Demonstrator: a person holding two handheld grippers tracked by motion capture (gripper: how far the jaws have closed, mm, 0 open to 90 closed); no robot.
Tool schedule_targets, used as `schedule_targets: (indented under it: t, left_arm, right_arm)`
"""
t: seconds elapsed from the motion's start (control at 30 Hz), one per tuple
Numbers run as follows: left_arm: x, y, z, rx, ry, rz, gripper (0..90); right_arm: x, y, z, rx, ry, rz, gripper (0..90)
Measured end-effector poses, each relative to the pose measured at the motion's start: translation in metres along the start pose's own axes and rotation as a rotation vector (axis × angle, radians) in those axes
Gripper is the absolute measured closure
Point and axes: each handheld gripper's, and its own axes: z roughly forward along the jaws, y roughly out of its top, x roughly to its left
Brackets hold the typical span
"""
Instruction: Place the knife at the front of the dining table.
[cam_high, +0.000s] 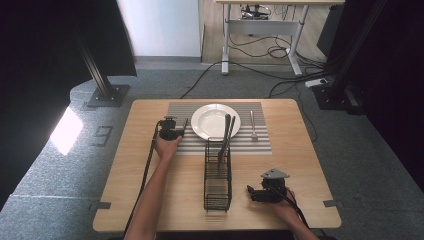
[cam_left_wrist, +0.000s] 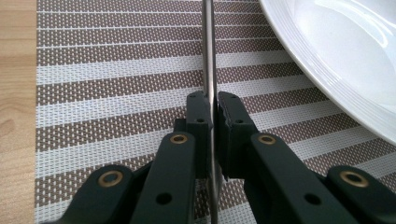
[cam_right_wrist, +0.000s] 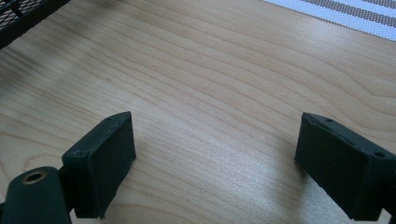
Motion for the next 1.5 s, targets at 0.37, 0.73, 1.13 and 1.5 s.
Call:
schedule_targets:
  t: [0.37,0.73,1.13,1.5]
  left_arm:
    - [-0.005,-0.001,0.001,-0.006,0.034,0.038,83.2]
    - [-0.007,-0.004,0.001,-0.024,0.039,0.062,81.4]
    - [-0.005,-0.006,0.0,-0.04,0.035,0.071,71.8]
    - [-0.003,-0.01,-0.018,-0.037,0.022,0.129,63.6]
  right_arm:
    - [0.001,0.0,0.0,-0.002,0.006,-0.003,12.7]
    - [0.001,0.0,0.0,-0.003,0.006,-0.005,12.9]
    - [0.001,0.0,-0.001,-0.003,0.006,-0.006,12.9]
    - [0.001,0.0,0.0,-0.003,0.007,-0.005,12.9]
